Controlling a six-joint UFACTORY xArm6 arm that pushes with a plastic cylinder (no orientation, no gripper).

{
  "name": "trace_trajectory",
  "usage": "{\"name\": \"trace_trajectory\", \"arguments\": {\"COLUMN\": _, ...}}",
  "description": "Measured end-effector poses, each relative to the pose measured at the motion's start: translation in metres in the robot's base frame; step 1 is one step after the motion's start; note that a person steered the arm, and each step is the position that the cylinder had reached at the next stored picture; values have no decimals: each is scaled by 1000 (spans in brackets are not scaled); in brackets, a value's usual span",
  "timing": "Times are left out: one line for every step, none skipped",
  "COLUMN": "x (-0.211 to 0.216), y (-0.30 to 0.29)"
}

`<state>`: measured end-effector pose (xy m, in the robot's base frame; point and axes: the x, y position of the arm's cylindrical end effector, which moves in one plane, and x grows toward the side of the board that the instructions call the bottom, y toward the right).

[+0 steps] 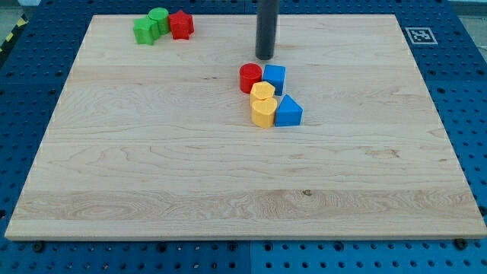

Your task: Place the green star above the red circle

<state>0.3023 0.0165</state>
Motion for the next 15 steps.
{"name": "trace_trajectory", "arguments": {"x": 1, "y": -42}}
{"name": "trace_trajectory", "arguments": {"x": 3, "y": -101}}
{"name": "trace_trajectory", "arguments": {"x": 3, "y": -177}}
{"name": "trace_trajectory", "arguments": {"x": -5, "y": -255}}
{"name": "trace_trajectory", "arguments": {"x": -57, "y": -269}}
{"name": "trace_trajectory", "arguments": {"x": -91, "y": -262}}
{"name": "trace_trajectory", "arguments": {"x": -90, "y": -224}}
{"name": "trace_trajectory", "arguments": {"x": -61, "y": -158}}
{"name": "trace_trajectory", "arguments": {"x": -44, "y": -130}}
{"name": "trace_trajectory", "arguments": {"x": -63, "y": -159}}
{"name": "trace_trajectory", "arguments": {"x": -74, "y": -212}}
{"name": "trace_trajectory", "arguments": {"x": -64, "y": -233}}
{"name": "trace_trajectory", "arguments": {"x": -40, "y": -194}}
{"name": "trace_trajectory", "arguments": {"x": -16, "y": -143}}
{"name": "trace_trajectory", "arguments": {"x": -14, "y": -133}}
